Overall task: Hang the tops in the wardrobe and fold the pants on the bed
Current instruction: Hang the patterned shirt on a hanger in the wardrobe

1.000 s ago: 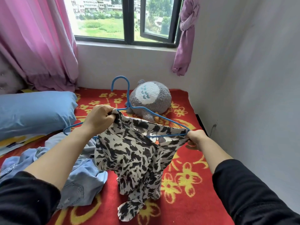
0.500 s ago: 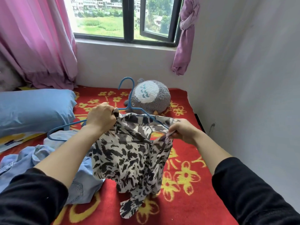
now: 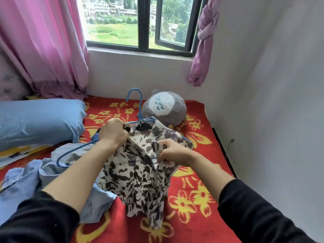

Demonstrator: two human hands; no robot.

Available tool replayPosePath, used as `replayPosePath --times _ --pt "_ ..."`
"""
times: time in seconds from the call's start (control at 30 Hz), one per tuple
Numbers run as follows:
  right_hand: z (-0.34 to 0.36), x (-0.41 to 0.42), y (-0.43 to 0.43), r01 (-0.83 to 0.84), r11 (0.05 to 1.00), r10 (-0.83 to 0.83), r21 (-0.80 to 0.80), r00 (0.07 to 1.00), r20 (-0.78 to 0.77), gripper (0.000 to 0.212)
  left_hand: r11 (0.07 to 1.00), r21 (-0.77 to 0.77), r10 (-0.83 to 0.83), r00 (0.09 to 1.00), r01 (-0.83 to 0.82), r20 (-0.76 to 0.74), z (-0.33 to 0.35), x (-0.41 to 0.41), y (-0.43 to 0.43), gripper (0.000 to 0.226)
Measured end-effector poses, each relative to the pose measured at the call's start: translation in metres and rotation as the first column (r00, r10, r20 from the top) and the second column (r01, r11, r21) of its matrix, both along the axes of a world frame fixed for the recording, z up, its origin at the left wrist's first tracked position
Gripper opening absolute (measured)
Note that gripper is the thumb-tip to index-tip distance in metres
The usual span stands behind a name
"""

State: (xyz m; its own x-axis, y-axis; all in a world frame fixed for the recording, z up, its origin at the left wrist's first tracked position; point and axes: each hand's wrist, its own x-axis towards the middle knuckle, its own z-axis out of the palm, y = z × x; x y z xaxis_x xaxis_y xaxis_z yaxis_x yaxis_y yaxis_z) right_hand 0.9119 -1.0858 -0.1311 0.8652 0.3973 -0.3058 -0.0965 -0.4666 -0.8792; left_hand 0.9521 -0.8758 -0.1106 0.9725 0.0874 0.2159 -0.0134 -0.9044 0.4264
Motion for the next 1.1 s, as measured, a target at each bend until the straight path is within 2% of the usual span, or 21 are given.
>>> replayPosePath --times 0.1,0.13,0.23,0.27,0.3,0.37,0.4,0.5,0.57,0.6,0.67,0.7,0.73,0.77,0.83,0.9,0.93,0.97,1.0,1.07,1.1 --pt "-0.004 -0.001 0.02 0.027 0.994 -0.016 0.104 0.994 -0.104 0.052 1.0 -0.02 0.005 1.0 -0.006 -0.016 0.0 -0.005 0.003 0.016" --pt "-0.004 -0.002 0.021 -0.007 0.989 0.028 0.15 0.991 -0.133 0.051 0.999 -0.031 0.009 1.0 -0.01 -0.019 0.0 -0.007 0.007 0.017" --pt "-0.001 -0.005 0.022 -0.13 0.97 0.175 0.205 0.959 -0.221 0.023 0.997 -0.072 0.019 1.0 -0.02 -0.018 0.001 -0.015 0.018 0.019" --pt "-0.004 -0.006 0.023 -0.136 0.979 0.166 0.149 0.963 -0.212 0.022 0.995 -0.103 0.013 1.0 -0.015 -0.017 0.003 -0.019 0.02 0.02" --pt "-0.008 -0.006 0.024 -0.132 0.991 0.134 0.028 0.98 -0.149 0.019 0.989 -0.149 -0.002 1.0 0.0 -0.015 0.005 -0.024 0.02 0.023" --pt "-0.018 -0.004 0.021 -0.017 0.959 0.048 -0.282 0.993 0.105 0.012 0.965 -0.26 -0.041 0.999 0.044 0.02 0.011 -0.037 0.019 0.033" --pt "-0.022 -0.002 0.016 0.08 0.921 0.01 -0.381 0.974 0.228 0.009 0.954 -0.296 -0.043 0.998 0.056 0.052 0.015 -0.042 0.019 0.034" --pt "-0.023 0.002 -0.009 0.328 0.802 -0.157 -0.499 0.922 0.354 0.026 0.948 -0.319 0.026 0.993 0.014 0.12 0.025 -0.055 0.023 0.024" --pt "-0.015 0.003 -0.023 0.42 0.725 -0.202 -0.545 0.887 0.415 0.025 0.949 -0.313 0.091 0.984 -0.038 0.154 0.03 -0.064 0.024 0.022" --pt "-0.009 0.002 -0.025 0.422 0.733 -0.205 -0.533 0.885 0.418 0.02 0.948 -0.312 0.117 0.979 -0.06 0.169 0.032 -0.068 0.022 0.023" --pt "0.006 -0.004 -0.018 0.238 0.899 -0.129 -0.367 0.946 0.298 0.004 0.947 -0.314 0.137 0.971 -0.071 0.195 0.035 -0.078 0.012 0.02" --pt "0.016 -0.012 -0.01 0.088 0.964 -0.039 -0.25 0.98 0.193 0.006 0.948 -0.31 0.135 0.97 -0.068 0.2 0.036 -0.083 0.007 0.02" --pt "0.024 -0.019 -0.003 -0.048 0.988 0.065 -0.146 0.991 0.113 0.009 0.951 -0.301 0.13 0.971 -0.065 0.202 0.037 -0.087 0.002 0.02" --pt "0.034 -0.025 0.001 -0.155 0.982 0.163 -0.11 0.984 0.074 0.011 0.953 -0.297 0.127 0.97 -0.062 0.205 0.039 -0.09 -0.001 0.018" --pt "0.057 -0.032 0.005 -0.268 0.953 0.287 -0.141 0.949 0.133 0.021 0.953 -0.298 0.126 0.967 -0.055 0.223 0.046 -0.098 -0.002 0.014" --pt "0.081 -0.032 0.002 -0.196 0.976 0.216 -0.095 0.929 0.299 0.029 0.953 -0.299 0.138 0.952 -0.053 0.273 0.057 -0.11 0.002 0.011" --pt "0.094 -0.031 0.0 -0.104 0.993 0.114 -0.047 0.897 0.426 0.028 0.954 -0.295 0.15 0.938 -0.054 0.312 0.064 -0.117 0.005 0.012" --pt "0.106 -0.029 -0.001 -0.007 1.0 0.009 -0.004 0.823 0.568 0.026 0.954 -0.294 0.164 0.922 -0.058 0.351 0.072 -0.125 0.007 0.016" --pt "0.12 -0.028 0.001 0.06 0.998 -0.045 0.003 0.709 0.704 0.024 0.952 -0.301 0.179 0.908 -0.062 0.379 0.081 -0.133 0.009 0.019" --pt "0.147 -0.032 0.014 0.065 0.994 0.045 -0.092 0.52 0.853 0.031 0.939 -0.338 0.207 0.893 -0.067 0.399 0.099 -0.151 0.013 0.019" --pt "0.16 -0.035 0.025 0.021 0.985 0.14 -0.17 0.476 0.868 0.037 0.933 -0.352 0.219 0.891 -0.072 0.399 0.108 -0.16 0.015 0.016"
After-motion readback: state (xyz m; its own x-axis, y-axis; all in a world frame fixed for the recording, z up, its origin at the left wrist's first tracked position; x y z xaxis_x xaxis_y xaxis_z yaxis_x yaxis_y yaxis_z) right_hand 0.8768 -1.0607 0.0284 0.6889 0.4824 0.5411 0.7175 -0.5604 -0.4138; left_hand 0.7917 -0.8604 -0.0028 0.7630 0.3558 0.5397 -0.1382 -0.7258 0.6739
